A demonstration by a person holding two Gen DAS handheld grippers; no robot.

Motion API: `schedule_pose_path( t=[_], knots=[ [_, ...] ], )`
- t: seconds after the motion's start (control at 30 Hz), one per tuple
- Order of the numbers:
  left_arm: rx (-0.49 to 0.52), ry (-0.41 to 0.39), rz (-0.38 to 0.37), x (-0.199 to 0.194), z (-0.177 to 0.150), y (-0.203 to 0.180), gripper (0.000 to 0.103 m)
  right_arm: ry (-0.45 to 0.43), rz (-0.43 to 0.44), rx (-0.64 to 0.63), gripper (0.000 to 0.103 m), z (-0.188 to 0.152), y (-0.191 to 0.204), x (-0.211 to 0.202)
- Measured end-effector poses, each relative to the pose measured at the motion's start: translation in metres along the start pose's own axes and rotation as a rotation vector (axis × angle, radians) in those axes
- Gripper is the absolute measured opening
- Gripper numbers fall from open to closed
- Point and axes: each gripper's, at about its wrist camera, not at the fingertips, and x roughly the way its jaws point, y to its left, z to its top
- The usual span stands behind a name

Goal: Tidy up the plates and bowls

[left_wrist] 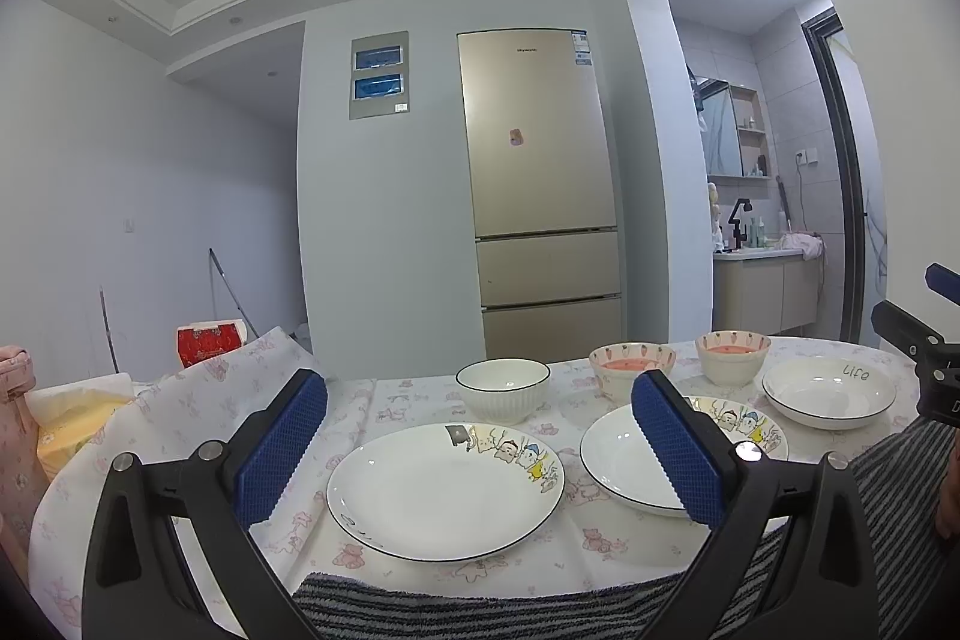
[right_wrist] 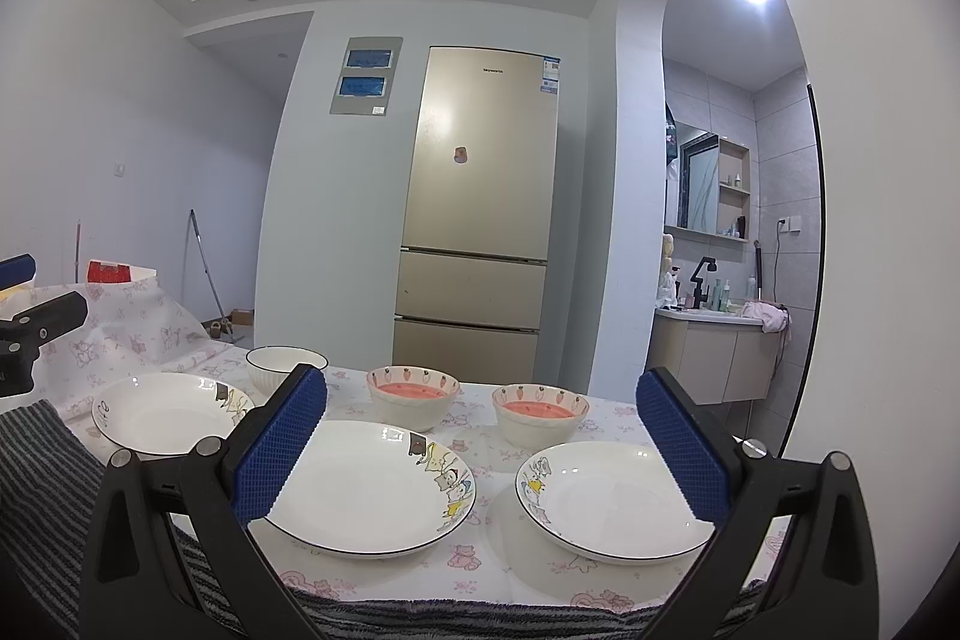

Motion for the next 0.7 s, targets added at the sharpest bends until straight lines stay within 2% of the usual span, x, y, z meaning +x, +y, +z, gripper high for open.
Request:
schedule_pose_path(
  t=[0.7],
  knots=[
    [-0.001, -0.003, 0.001, -0.0002, 0.0002, 0.0005, 0.103, 0.017, 0.002, 0.001, 0.103, -0.0048, 0.003, 0.0038]
  ],
)
